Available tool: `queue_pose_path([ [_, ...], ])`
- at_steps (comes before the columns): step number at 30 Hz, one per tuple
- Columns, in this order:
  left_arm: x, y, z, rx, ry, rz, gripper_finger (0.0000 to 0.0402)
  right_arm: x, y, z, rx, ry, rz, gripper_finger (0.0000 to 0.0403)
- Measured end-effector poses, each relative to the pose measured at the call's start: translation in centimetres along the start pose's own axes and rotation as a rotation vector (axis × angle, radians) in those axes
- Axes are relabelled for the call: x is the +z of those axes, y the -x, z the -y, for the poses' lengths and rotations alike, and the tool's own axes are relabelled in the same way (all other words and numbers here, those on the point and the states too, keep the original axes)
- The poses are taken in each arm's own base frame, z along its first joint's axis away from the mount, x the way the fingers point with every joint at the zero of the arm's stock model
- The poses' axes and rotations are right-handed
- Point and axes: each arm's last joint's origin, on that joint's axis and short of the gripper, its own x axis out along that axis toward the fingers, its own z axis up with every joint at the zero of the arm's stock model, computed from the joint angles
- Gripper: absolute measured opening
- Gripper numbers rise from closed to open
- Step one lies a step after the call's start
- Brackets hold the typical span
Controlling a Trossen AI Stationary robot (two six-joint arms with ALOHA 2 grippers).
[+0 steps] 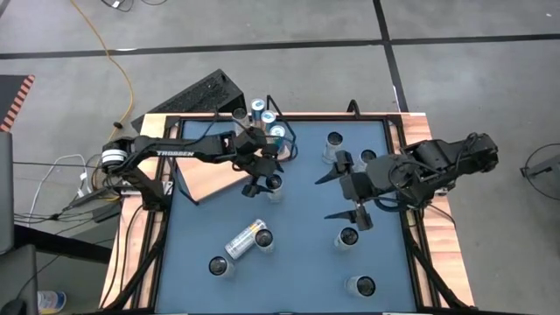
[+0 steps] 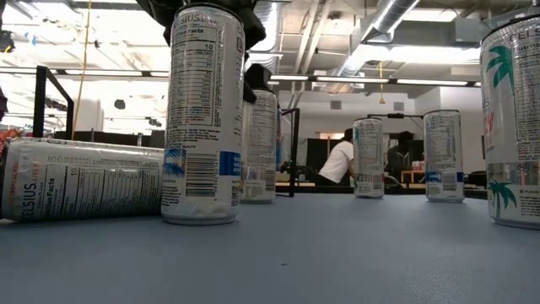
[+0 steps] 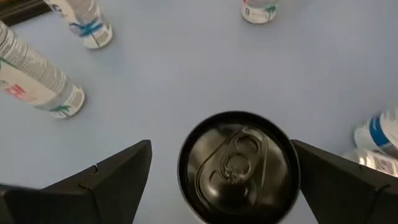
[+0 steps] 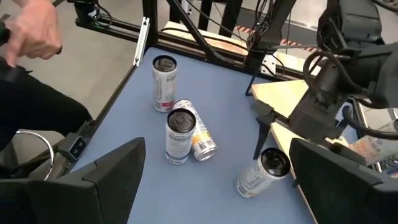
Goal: Place canned beverage on shelf
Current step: Put the bottom white and yellow soda can on the shelf aligned with the other white and yellow soda can
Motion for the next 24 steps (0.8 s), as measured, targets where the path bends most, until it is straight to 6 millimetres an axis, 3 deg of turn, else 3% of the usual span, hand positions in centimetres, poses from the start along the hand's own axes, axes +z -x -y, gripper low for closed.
queue_pose_path([
  [8,-0.2,-0.2,-0.1,0.03,0.042,-0.026,0.0353,-0.1,0.0,0.0,0.001,-0.019,-0.007,0.0383],
  [14,-0.3,-0.7,0.2,0.092,0.094,-0.082,0.0307,-0.1,0.0,-0.1,0.003,-0.035,-0.007,0.0383],
  [19,0.3,-1.1,1.4,0.16,0.193,-0.114,0.0268,-0.1,0.0,-0.1,0.002,-0.07,-0.007,0.0383],
  [24,1.3,-1.7,3.3,0.241,0.214,-0.145,0.0262,-0.1,0.0,-0.1,0.001,-0.071,-0.007,0.0383],
])
